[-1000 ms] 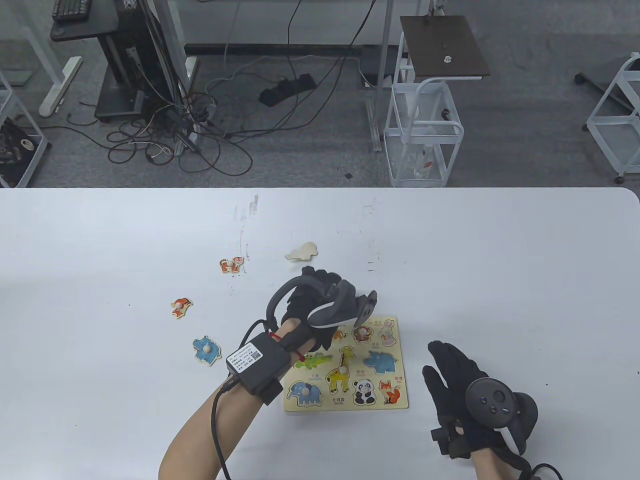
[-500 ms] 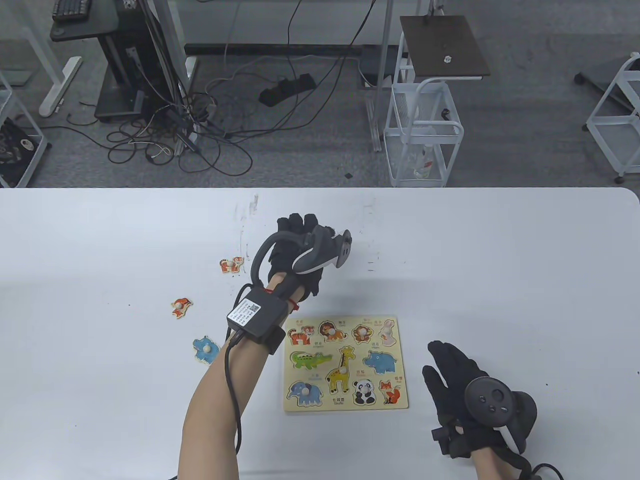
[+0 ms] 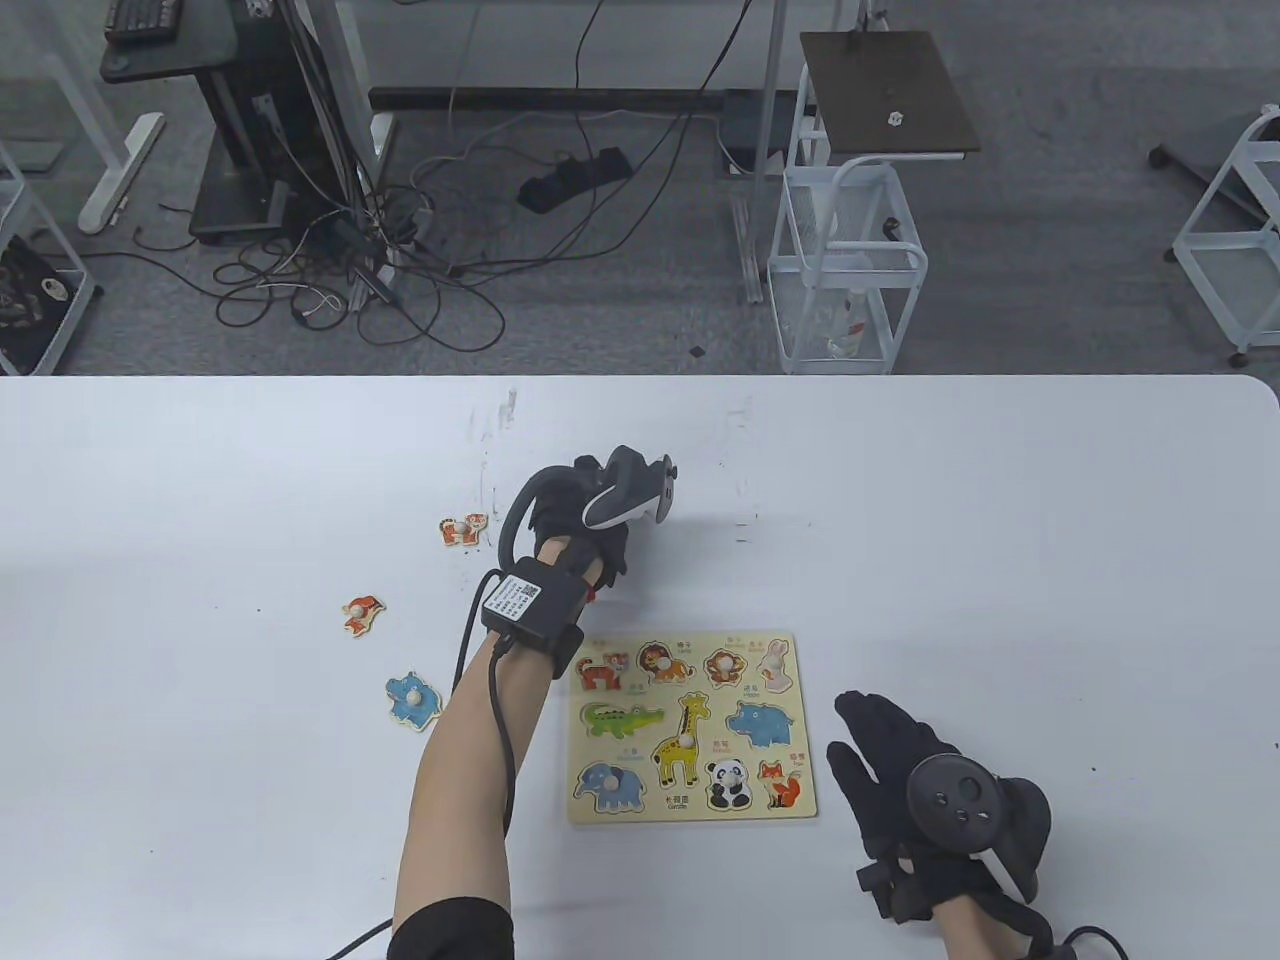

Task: Fit puzzle pieces into frame

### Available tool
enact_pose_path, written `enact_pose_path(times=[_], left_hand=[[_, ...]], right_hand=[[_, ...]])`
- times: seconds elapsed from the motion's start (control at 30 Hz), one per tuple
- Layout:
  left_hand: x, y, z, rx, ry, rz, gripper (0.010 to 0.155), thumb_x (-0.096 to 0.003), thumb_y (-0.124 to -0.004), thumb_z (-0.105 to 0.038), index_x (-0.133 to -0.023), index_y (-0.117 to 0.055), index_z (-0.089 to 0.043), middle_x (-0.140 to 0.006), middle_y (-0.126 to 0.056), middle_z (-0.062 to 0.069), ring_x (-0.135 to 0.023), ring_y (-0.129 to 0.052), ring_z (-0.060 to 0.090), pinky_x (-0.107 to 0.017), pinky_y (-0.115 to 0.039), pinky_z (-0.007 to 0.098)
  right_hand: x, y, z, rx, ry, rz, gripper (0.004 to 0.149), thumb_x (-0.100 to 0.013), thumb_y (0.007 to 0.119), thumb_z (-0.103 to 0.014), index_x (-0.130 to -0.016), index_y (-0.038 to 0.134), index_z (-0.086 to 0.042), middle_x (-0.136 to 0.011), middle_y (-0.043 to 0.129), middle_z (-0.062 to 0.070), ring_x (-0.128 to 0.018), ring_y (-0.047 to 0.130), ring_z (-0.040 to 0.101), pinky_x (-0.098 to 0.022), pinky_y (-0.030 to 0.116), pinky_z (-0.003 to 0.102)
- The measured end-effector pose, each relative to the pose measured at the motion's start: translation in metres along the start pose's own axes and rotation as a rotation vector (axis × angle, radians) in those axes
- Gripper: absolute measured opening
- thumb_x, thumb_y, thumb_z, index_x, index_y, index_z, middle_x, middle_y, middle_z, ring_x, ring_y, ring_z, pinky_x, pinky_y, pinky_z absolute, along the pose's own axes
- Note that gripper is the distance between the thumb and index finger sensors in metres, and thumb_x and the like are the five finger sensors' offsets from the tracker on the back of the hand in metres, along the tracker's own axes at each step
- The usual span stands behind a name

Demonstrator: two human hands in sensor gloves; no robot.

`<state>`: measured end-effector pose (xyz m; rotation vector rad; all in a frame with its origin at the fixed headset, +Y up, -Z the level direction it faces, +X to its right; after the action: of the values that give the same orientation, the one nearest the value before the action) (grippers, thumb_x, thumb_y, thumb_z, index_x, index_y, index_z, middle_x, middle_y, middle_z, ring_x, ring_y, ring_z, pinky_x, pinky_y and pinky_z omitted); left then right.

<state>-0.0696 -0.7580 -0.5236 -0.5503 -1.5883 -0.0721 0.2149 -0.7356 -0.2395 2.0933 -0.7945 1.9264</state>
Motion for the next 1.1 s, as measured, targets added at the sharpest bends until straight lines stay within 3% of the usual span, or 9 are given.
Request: enact_pose_path(times=[0.2,0.43,0.57,0.7,0.83,1.1], left_hand=[[0.000,0.002,-0.002,-0.031,0.000,-0.093,0.066,-0.0423,-0.084,-0.037,-0.102,-0.057,-0.045,-0.102,-0.081,-0.003,-0.077,-0.101,0.014,-0.077,-0.072,0.040],[0.016,0.010,0.006,-0.012,-0.027,-0.220,0.054,-0.0430,-0.080,-0.036,-0.097,-0.073,-0.036,-0.092,-0.094,-0.004,-0.066,-0.108,0.013,-0.070,-0.081,0.039],[0.036,0.018,0.019,-0.089,-0.036,-0.231,0.052,-0.0428,-0.079,-0.037,-0.094,-0.076,-0.035,-0.088,-0.096,-0.006,-0.064,-0.110,0.010,-0.067,-0.084,0.038],[0.073,0.033,0.043,-0.020,-0.051,-0.250,0.050,-0.0420,-0.081,-0.037,-0.091,-0.080,-0.034,-0.085,-0.099,-0.006,-0.061,-0.111,0.010,-0.065,-0.085,0.038],[0.125,0.046,0.055,0.075,-0.157,-0.287,0.047,-0.0407,-0.084,-0.040,-0.087,-0.085,-0.035,-0.081,-0.101,-0.006,-0.057,-0.111,0.009,-0.064,-0.086,0.038],[0.234,0.043,0.032,0.254,-0.408,-0.422,0.044,-0.0375,-0.089,-0.044,-0.080,-0.093,-0.037,-0.074,-0.105,-0.007,-0.050,-0.111,0.008,-0.061,-0.088,0.038]], right_hand=[[0.000,0.002,0.000,-0.006,0.004,-0.013,0.060,-0.040,0.079,-0.050,-0.090,0.083,-0.017,-0.087,0.086,0.014,-0.064,0.100,0.042,-0.050,0.076,0.063],[0.000,0.004,-0.003,-0.007,-0.009,-0.023,0.060,-0.040,0.079,-0.050,-0.090,0.083,-0.018,-0.087,0.086,0.014,-0.064,0.100,0.042,-0.050,0.076,0.063],[0.001,0.006,-0.004,-0.020,-0.009,-0.033,0.059,-0.040,0.079,-0.050,-0.090,0.083,-0.018,-0.087,0.086,0.014,-0.064,0.100,0.042,-0.050,0.076,0.063],[0.001,0.009,-0.004,-0.029,-0.011,-0.049,0.059,-0.040,0.079,-0.049,-0.090,0.083,-0.017,-0.087,0.086,0.014,-0.064,0.100,0.042,-0.050,0.076,0.063],[0.002,0.012,-0.011,-0.038,-0.036,-0.056,0.059,-0.040,0.079,-0.049,-0.090,0.083,-0.017,-0.087,0.087,0.014,-0.064,0.100,0.042,-0.050,0.076,0.063],[0.011,0.019,-0.045,-0.033,-0.161,-0.078,0.059,-0.040,0.080,-0.049,-0.090,0.082,-0.019,-0.088,0.086,0.013,-0.064,0.100,0.041,-0.051,0.076,0.063]])
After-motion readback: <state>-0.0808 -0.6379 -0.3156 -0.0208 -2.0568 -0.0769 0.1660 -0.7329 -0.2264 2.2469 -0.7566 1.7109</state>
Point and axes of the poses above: the tracker on the back of each hand, its own z axis roughly to the little-finger side, its own x axis roughly from the fingertips to the wrist, y = z × x, the point moved 2 cm from there along -x, roughly from the wrist to the fingertips
